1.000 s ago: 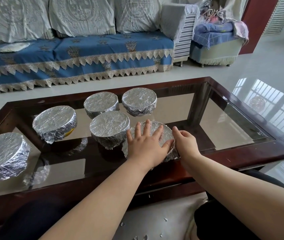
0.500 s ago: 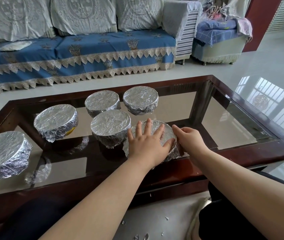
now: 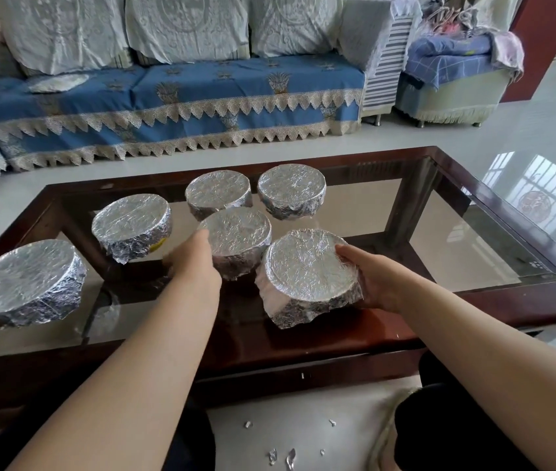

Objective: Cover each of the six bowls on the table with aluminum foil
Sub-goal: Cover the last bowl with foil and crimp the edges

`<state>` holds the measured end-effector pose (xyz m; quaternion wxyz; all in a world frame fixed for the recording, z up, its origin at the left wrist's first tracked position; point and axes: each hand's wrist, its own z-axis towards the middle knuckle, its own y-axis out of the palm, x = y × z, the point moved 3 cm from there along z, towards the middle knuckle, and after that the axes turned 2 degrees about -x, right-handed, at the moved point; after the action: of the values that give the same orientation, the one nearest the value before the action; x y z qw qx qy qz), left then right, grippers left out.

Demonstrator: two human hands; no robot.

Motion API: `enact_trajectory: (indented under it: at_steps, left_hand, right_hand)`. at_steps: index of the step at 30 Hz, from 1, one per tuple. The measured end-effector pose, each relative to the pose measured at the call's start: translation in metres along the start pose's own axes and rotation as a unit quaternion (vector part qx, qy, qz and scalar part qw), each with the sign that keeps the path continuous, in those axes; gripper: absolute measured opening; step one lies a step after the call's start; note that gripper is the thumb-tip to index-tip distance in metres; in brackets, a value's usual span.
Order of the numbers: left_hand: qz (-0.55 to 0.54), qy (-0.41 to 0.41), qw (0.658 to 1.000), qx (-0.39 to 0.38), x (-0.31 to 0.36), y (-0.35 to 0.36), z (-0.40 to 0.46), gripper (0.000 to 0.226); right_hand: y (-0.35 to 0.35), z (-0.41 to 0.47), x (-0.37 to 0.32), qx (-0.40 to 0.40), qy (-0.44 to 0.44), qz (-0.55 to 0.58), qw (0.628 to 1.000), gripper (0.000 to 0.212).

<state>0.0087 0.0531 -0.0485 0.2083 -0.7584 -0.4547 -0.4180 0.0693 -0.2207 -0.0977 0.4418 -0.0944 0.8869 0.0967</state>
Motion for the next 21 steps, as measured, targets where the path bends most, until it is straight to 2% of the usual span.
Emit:
enact_trajectory:
  at_steps: [2,3,5,8,11,14,19,21]
  left_hand:
    - [0.008,-0.03,0.998,-0.057,-0.016,0.0,0.003,0.019]
    - [0.01,-0.037,0.996,-0.083,-0.024,0.001,0.006,0.021]
    - [0.027,-0.052,0.99,-0.131,-0.028,0.003,0.005,0.028]
    - [0.018,-0.074,0.985,-0.154,-0.025,0.001,0.007,0.015]
    - [0.027,-0.076,0.984,-0.156,-0.029,-0.005,0.012,0.009]
    - [0.023,-0.075,0.985,-0.155,-0.027,-0.014,0.016,0.008]
    - [-0.035,-0.069,0.988,-0.136,-0.018,-0.045,0.026,0.016]
    - [-0.054,-0.061,0.989,-0.123,-0.012,-0.062,0.031,0.023]
  right_hand:
    - [0.002,-0.004,-0.002,-0.002,-0.01,-0.003,1.0,0.063]
    - [0.001,-0.006,-0.002,0.0,-0.013,-0.006,1.0,0.055]
    - [0.0,-0.005,-0.001,0.008,-0.016,-0.013,1.0,0.054]
    - [0.0,-0.006,0.0,0.013,-0.017,-0.015,1.0,0.058]
    - [0.003,-0.006,0.0,0.009,-0.022,-0.022,0.999,0.063]
    - [0.009,-0.006,-0.001,0.004,-0.021,-0.022,1.0,0.058]
    - [0.02,-0.002,-0.004,-0.005,-0.026,-0.021,0.999,0.076]
    - [0.027,0.002,-0.003,-0.014,-0.022,-0.024,0.999,0.068]
